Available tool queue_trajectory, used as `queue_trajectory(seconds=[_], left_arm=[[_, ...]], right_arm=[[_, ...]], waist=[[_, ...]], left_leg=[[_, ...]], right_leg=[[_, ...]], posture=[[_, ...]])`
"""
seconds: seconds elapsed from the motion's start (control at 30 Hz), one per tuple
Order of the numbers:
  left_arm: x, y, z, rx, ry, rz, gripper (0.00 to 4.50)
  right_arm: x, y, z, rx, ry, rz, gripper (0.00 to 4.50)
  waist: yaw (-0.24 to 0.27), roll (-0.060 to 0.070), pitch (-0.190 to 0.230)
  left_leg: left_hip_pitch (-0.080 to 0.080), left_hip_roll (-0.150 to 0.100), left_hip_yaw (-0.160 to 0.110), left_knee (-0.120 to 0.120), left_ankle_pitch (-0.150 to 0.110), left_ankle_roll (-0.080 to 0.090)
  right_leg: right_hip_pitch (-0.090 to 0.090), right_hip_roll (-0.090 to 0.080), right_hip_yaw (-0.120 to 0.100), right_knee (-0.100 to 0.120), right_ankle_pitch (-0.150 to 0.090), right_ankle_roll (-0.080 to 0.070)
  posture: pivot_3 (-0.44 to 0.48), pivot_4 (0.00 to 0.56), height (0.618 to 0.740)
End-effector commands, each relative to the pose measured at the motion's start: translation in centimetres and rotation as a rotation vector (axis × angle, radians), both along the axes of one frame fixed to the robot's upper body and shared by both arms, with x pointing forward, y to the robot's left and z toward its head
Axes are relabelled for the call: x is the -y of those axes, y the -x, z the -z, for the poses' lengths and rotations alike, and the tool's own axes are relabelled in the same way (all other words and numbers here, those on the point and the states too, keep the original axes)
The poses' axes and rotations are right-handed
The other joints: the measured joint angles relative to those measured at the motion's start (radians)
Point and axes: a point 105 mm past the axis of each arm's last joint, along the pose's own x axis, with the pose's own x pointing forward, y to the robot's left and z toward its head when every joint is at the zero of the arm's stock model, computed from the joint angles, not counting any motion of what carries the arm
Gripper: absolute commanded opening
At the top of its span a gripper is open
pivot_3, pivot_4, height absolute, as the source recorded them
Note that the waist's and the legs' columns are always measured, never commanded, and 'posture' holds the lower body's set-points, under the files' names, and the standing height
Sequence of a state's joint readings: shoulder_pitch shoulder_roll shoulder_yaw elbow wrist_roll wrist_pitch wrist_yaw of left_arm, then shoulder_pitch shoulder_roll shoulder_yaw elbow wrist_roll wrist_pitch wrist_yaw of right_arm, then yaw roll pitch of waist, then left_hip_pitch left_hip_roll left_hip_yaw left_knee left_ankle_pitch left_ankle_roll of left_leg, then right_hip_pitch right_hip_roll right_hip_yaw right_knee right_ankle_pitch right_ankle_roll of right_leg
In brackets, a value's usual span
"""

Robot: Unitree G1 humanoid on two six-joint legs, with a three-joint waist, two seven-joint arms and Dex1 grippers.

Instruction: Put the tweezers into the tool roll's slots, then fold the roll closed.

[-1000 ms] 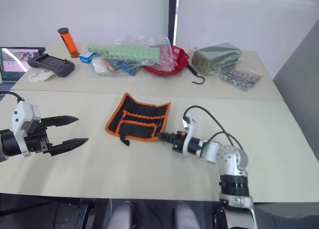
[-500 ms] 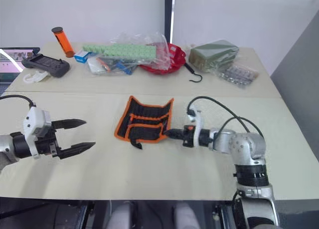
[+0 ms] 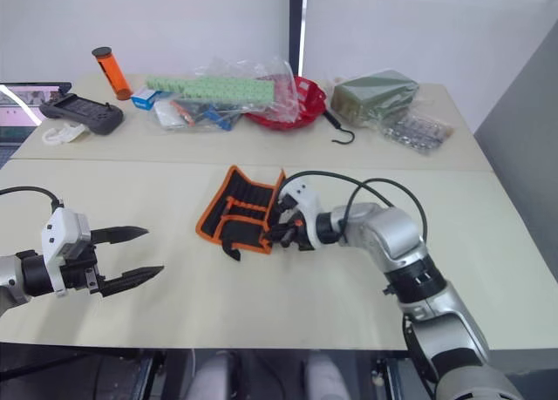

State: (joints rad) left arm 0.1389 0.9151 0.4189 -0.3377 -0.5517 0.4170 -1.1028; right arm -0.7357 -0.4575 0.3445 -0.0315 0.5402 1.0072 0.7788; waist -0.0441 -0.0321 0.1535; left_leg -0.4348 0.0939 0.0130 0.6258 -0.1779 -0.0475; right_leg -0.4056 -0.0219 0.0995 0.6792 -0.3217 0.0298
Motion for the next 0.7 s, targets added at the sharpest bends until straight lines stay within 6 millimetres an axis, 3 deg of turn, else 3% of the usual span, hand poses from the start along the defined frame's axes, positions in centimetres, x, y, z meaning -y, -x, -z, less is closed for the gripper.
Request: queue_trajectory(seconds=[0.03, 0.2, 0.47, 0.67, 0.7], left_arm=[[0.1, 0.1, -0.9, 0.054, -0.010, -0.001, 4.50], [0.2, 0.2, -0.6, 0.051, -0.007, -0.006, 4.50], [0.0, -0.1, -0.7, 0.049, -0.008, -0.012, 4.50], [0.2, -0.4, -0.7, 0.048, -0.006, -0.002, 4.50], [0.2, -0.5, -0.7, 0.047, -0.006, 0.001, 4.50]], right_arm=[[-1.2, -0.2, 0.3, 0.060, 0.041, -0.065, 0.06], [-3.4, -0.5, 1.5, 0.069, 0.062, -0.112, 0.06], [-3.5, -1.1, 3.0, 0.042, 0.082, -0.106, 0.06], [-3.5, -1.3, 2.8, -0.007, -0.002, -0.067, 0.06], [-3.4, -1.3, 2.7, -0.022, -0.019, -0.059, 0.30]], waist=[[0.001, 0.000, 0.000], [0.001, 0.000, 0.000], [-0.001, 0.000, 0.000], [-0.001, 0.000, 0.000], [-0.001, 0.000, 0.000]], left_leg=[[0.000, 0.000, 0.000, 0.000, 0.000, 0.000], [0.000, 0.000, 0.000, 0.000, 0.000, 0.000], [0.001, 0.000, 0.000, 0.000, 0.000, 0.000], [0.002, 0.000, 0.000, 0.000, 0.000, 0.000], [0.002, 0.000, 0.000, 0.000, 0.000, 0.000]], right_leg=[[0.000, 0.000, 0.000, 0.000, 0.000, 0.000], [0.000, 0.000, 0.000, 0.001, 0.000, 0.000], [0.000, 0.000, -0.001, 0.002, 0.000, 0.000], [0.001, 0.000, -0.001, 0.003, 0.000, 0.000], [0.001, 0.000, -0.001, 0.003, 0.000, 0.000]], posture=[[0.000, 0.150, 0.737], [0.000, 0.150, 0.737], [0.000, 0.150, 0.737], [0.000, 0.150, 0.737], [0.000, 0.150, 0.737]])
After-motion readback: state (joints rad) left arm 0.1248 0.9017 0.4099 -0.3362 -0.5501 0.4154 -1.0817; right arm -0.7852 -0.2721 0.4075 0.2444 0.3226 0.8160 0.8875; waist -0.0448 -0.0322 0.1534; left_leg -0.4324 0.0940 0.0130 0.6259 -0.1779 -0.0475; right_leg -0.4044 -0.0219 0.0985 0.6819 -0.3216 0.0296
